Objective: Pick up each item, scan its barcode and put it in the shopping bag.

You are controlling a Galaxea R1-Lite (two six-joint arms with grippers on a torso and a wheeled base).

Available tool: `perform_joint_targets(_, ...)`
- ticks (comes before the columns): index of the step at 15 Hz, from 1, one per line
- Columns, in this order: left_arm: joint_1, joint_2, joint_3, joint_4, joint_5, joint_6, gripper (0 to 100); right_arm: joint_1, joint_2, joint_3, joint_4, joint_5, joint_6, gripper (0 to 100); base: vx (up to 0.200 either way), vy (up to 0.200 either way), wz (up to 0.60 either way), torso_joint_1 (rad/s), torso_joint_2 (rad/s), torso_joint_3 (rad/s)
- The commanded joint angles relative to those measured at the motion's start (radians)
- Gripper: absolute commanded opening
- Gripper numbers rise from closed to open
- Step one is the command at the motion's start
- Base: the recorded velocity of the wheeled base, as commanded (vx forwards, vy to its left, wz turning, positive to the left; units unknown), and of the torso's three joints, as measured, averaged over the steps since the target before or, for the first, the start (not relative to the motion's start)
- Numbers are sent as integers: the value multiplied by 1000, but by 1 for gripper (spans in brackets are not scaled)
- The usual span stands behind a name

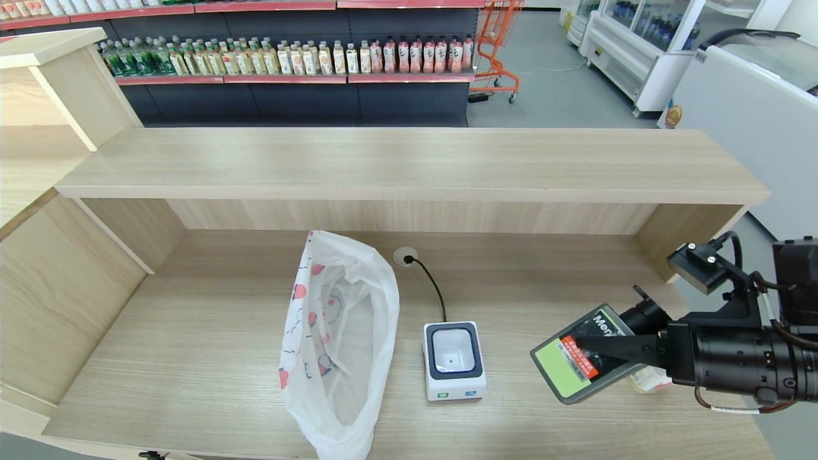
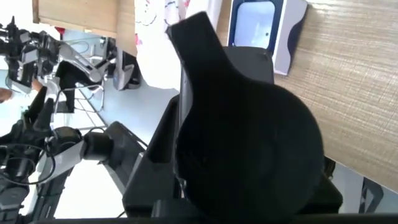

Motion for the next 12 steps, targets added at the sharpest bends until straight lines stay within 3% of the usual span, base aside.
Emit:
perform_joint_targets(1,0,0,0,0,1,-1,100,8,8,-8,-2,-4,-1,0,0,200,0,-7,-7,7)
perform_joint_targets(5,0,0,1,0,1,-1,100,102,80,-57,-4,-185,-4,0,0,200,0,6,6,4)
perform_joint_targets(8,0,0,0,0,-1,1,100,138,218,-118,-33,-319,-3,0,0,0,0,0,0,0)
perform_joint_targets(12,0,0,0,0,-1,-1,100,145,388,-129,-183,-348,-6,0,0,0,0,0,0,0)
